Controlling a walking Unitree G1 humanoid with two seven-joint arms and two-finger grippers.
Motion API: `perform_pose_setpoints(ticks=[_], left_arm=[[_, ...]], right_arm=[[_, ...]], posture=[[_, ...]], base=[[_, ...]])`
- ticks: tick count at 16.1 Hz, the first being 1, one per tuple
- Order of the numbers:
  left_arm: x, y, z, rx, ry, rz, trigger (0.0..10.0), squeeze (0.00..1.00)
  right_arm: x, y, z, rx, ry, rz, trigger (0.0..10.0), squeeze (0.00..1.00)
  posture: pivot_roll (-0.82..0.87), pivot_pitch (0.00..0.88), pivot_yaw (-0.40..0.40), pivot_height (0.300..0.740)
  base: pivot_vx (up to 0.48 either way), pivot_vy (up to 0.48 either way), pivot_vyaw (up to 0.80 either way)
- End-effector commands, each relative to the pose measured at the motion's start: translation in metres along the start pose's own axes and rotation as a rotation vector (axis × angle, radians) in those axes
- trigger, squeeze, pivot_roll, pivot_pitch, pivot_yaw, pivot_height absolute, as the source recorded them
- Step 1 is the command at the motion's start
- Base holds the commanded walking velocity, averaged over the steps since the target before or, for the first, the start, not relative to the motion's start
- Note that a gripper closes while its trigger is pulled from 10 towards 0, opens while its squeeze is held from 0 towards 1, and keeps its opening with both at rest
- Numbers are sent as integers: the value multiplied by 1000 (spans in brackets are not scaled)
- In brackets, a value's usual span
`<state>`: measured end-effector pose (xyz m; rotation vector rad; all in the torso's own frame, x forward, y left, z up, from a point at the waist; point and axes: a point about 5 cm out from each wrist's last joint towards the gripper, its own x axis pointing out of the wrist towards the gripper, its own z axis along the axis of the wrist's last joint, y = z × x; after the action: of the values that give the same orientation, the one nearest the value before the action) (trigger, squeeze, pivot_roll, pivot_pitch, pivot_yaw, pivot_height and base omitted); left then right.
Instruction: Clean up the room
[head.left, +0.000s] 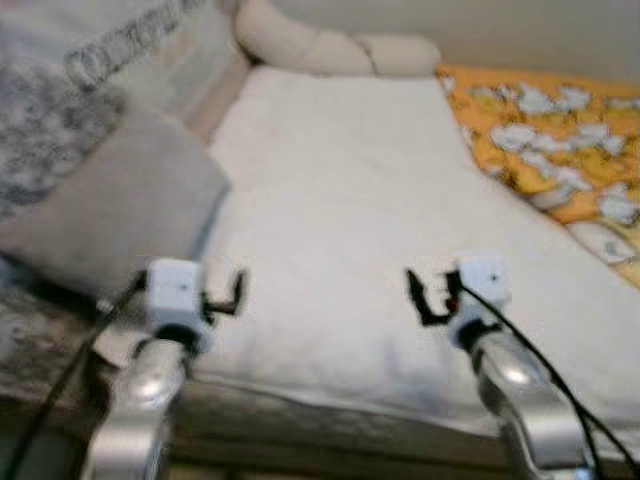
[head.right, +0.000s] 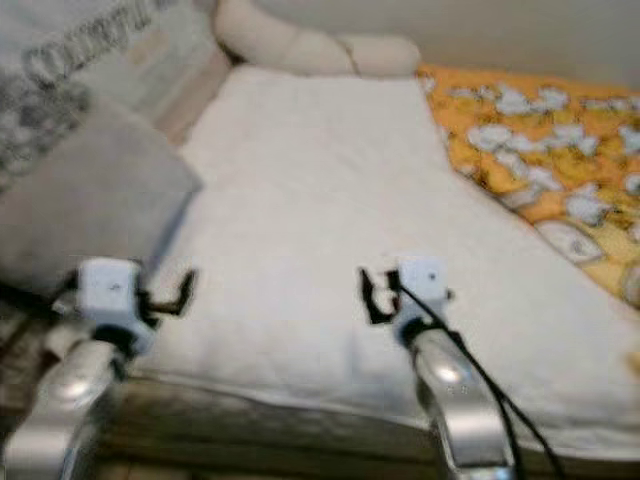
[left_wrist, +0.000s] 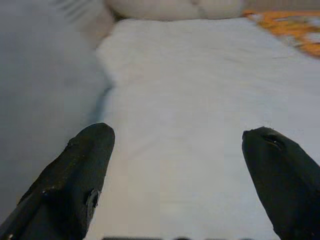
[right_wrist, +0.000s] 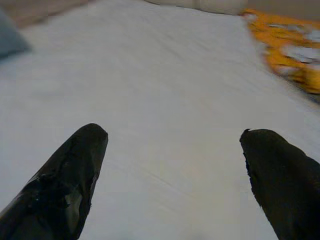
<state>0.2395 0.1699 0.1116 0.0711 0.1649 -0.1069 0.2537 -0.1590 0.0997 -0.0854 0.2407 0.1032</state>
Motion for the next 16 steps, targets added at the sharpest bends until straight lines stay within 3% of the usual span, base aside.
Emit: perform_pose_setpoints(ticks=[1, 2, 4, 11, 16], left_arm=[[-1, 6, 2, 17, -3, 23, 10000, 1000], [-1, 6, 1, 19, 4, 24, 10000, 1000], [4, 4, -4, 26, 24, 35, 10000, 1000], [9, 1, -2, 50, 23, 18, 10000, 1000], [9, 9, -6, 35, 44, 48, 10000, 1000]], right_arm=[[1, 2, 6, 2, -27, 1, 10000, 0], [2, 0, 6, -33, -31, -25, 10000, 0], [6, -1, 3, 35, 21, 45, 10000, 0], [10, 5, 3, 43, 24, 67, 10000, 0], [13, -4, 5, 88, 12, 30, 10000, 0]], posture=[[-73, 0, -20, 740], [-78, 0, -18, 740], [-101, 0, -9, 740], [-98, 0, -14, 740], [-104, 0, 6, 740]], base=[[0, -480, 0], [0, -480, 0], [0, -480, 0], [0, -480, 0], [0, -480, 0]])
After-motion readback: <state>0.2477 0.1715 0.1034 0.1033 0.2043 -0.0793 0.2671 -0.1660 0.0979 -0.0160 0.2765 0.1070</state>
